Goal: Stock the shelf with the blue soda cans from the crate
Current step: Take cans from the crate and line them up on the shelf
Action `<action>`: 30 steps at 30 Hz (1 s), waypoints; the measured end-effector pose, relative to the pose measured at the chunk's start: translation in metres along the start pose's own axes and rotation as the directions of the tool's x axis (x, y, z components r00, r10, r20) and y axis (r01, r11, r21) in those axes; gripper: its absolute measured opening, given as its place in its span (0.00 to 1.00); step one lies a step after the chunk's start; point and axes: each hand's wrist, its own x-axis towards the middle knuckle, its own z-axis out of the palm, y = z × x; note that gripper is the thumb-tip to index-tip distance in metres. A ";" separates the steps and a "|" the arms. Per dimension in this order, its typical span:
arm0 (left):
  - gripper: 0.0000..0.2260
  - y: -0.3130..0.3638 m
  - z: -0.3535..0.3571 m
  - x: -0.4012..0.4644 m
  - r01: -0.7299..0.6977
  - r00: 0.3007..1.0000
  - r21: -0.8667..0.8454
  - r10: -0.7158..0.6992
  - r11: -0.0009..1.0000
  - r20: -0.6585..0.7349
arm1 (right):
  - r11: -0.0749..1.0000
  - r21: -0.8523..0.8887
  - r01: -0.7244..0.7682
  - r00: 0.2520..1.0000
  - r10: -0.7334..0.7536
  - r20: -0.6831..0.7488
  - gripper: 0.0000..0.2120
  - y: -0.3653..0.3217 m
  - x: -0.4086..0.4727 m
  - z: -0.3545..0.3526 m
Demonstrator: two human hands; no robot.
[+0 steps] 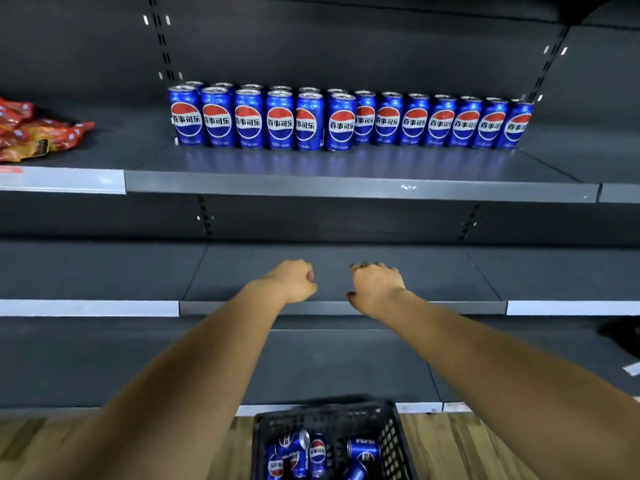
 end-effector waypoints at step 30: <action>0.12 0.020 0.205 -0.002 0.255 0.945 -0.085 -0.230 0.963 0.232 | 0.912 0.385 -0.145 0.901 -0.039 0.431 0.20 0.081 -0.032 0.158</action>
